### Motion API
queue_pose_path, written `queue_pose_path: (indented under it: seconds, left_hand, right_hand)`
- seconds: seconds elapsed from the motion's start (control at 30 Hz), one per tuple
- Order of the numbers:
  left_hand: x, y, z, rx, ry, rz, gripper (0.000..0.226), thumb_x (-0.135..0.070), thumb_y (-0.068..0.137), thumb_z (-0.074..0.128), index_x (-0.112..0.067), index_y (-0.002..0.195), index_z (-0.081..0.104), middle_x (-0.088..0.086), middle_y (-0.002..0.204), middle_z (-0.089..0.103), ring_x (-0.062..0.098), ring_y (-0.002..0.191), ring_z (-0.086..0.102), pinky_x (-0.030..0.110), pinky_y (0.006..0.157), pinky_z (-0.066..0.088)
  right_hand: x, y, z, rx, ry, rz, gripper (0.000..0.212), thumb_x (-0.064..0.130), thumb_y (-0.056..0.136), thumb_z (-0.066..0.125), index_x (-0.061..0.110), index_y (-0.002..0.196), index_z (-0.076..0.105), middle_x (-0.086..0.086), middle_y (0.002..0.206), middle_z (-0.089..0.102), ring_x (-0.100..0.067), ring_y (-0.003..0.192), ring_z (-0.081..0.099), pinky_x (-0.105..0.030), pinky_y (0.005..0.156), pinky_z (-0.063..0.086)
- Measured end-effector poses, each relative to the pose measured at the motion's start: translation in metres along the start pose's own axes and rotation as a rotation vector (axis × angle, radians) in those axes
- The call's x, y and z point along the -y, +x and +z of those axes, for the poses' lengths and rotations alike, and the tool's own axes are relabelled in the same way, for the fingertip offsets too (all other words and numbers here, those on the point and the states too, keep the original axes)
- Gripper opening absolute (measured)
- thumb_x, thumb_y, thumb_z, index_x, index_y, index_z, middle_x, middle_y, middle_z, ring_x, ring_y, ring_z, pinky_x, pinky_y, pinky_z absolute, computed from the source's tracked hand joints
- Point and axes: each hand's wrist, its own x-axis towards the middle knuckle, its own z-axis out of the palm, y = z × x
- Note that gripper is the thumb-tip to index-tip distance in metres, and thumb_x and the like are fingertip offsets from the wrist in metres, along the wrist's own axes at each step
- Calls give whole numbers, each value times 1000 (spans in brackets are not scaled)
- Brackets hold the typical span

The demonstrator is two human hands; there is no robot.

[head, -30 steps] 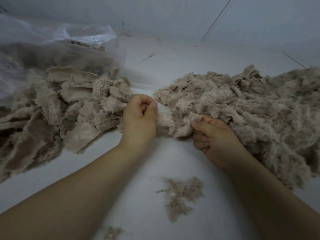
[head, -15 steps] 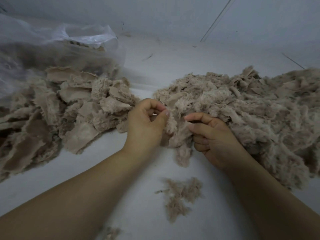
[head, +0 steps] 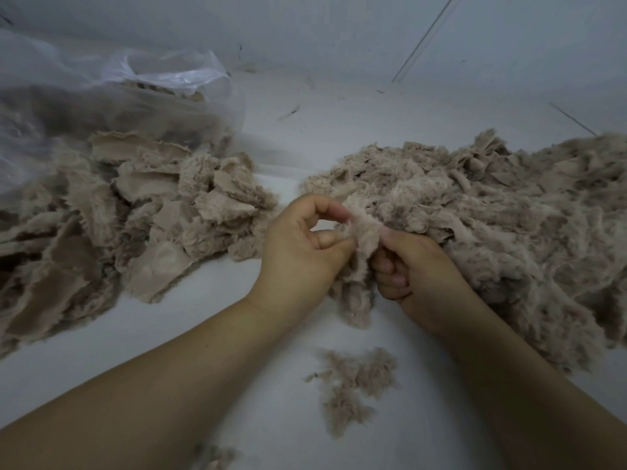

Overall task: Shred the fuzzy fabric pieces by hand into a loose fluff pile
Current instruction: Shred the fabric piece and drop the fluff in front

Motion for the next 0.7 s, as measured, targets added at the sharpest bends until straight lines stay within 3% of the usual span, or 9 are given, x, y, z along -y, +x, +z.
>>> queue_pose_path:
  seconds: [0.07,0.13,0.2,0.27,0.33,0.47,0.57,0.63,0.7]
  left_hand:
    - [1,-3,0,46,38,-23,26,12,82,66,-11,92,61,30,77,65,43,61,65,48,54,54]
    - [3,-2,0,91,24,-25,30,15,79,67,-13,91,62,25,77,64,31,61,64,39,59,54]
    - [6,1,0,126,33,-65,38,20,76,66,-14,92,62,15,87,61,21,66,62,37,64,55]
    - [9,4,-2,166,81,-117,42,23,75,64,-14,95,62,7,84,57,16,63,57,30,62,52]
    - [10,4,-4,215,116,-146,41,24,75,62,-11,95,62,1,79,57,11,60,55,26,58,49]
    - [8,-1,-1,320,128,-159,43,25,74,59,-11,96,62,-1,76,57,7,52,50,21,48,43]
    - [8,-1,-2,342,126,-187,42,23,73,60,-14,94,63,-9,70,59,10,49,47,25,46,44]
    - [6,-2,-2,332,102,-188,36,17,72,63,-13,92,64,8,75,65,22,55,52,36,53,48]
    - [3,-3,-1,286,84,-167,30,10,69,62,-11,89,66,30,79,63,28,57,53,41,55,46]
  right_hand:
    - [0,-1,0,-7,25,-2,31,37,82,57,15,61,54,0,51,36,-6,36,23,-14,36,20]
    - [0,-3,0,19,-8,-33,27,35,89,57,19,68,64,2,52,36,-5,37,24,-15,36,21]
    - [0,-4,2,29,-22,-51,17,24,99,53,23,99,71,5,52,40,-1,36,30,-14,34,26]
    - [0,-4,3,-40,-12,-7,35,16,101,50,22,135,55,3,54,38,-1,36,32,-14,35,29]
    - [1,-4,4,-82,0,6,43,13,102,48,24,143,44,4,51,41,-1,35,37,-14,34,32]
    - [2,-6,7,-111,-15,2,41,12,103,45,20,143,42,8,43,54,-1,34,48,-12,34,37]
    - [3,-6,7,-73,-13,-6,19,13,104,44,8,114,60,8,44,53,0,33,48,-12,34,36]
    - [2,-5,6,-79,-21,-6,23,13,103,45,8,86,59,8,44,49,0,32,41,-12,33,32]
    - [0,-3,6,-109,-9,9,28,12,103,44,12,78,55,6,46,43,-2,32,32,-13,32,27]
